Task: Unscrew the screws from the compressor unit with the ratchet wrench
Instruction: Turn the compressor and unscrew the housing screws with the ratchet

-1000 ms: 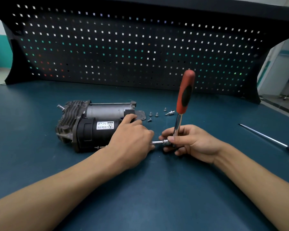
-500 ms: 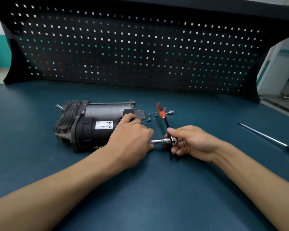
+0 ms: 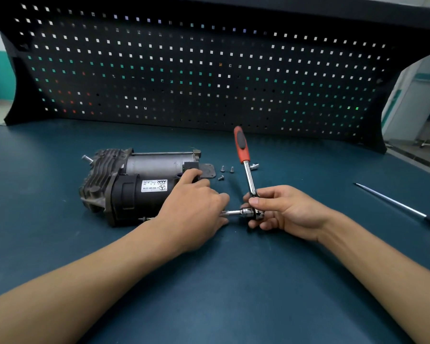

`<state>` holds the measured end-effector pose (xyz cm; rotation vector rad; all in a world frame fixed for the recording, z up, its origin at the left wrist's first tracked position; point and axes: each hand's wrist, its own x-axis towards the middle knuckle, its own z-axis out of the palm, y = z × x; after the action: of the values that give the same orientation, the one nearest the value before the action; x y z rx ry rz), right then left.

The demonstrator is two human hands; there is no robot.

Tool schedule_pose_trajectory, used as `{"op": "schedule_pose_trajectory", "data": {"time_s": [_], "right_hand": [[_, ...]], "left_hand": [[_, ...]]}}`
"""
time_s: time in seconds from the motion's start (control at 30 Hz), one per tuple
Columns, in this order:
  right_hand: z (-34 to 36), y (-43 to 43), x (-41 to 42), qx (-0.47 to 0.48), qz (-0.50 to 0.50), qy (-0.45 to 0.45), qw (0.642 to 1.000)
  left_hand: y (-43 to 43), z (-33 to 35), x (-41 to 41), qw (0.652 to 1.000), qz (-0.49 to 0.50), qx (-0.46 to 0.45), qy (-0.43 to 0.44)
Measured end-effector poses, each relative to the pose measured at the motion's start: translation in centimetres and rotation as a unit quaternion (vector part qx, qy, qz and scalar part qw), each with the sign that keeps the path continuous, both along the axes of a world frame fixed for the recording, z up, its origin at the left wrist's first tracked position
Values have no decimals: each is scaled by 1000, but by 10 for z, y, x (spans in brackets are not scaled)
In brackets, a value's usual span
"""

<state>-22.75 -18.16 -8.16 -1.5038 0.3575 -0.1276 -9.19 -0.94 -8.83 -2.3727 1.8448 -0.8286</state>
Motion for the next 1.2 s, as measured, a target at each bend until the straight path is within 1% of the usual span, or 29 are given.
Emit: {"op": "schedule_pose_trajectory", "data": {"time_s": [0.13,0.3,0.5,0.63,0.83,1.0,1.2], "right_hand": [[-1,-2,-3,-2,6,-25,1000],[-3,-2,-6,-28,28,-45,998],[-3,-1,-5,-60,47,-40,996],[-2,3,-8,-48,37,-60,996],[-1,7,-10,-107,33,-74,991],[-3,6,-9,-78,31,-61,995],[-3,4,-3,-71,15,-44,996]], "left_hand": [[0,-1,1,1000,-5,10,-5],[1,0,1,1000,-12,13,-3],[1,0,-1,1000,-7,18,-5],[1,1,0,1000,-6,30,-6],[-1,0,3,999,-6,37,-2],[-2,0,3,1000,-6,26,5],[-2,1,2,1000,3,12,13]]}}
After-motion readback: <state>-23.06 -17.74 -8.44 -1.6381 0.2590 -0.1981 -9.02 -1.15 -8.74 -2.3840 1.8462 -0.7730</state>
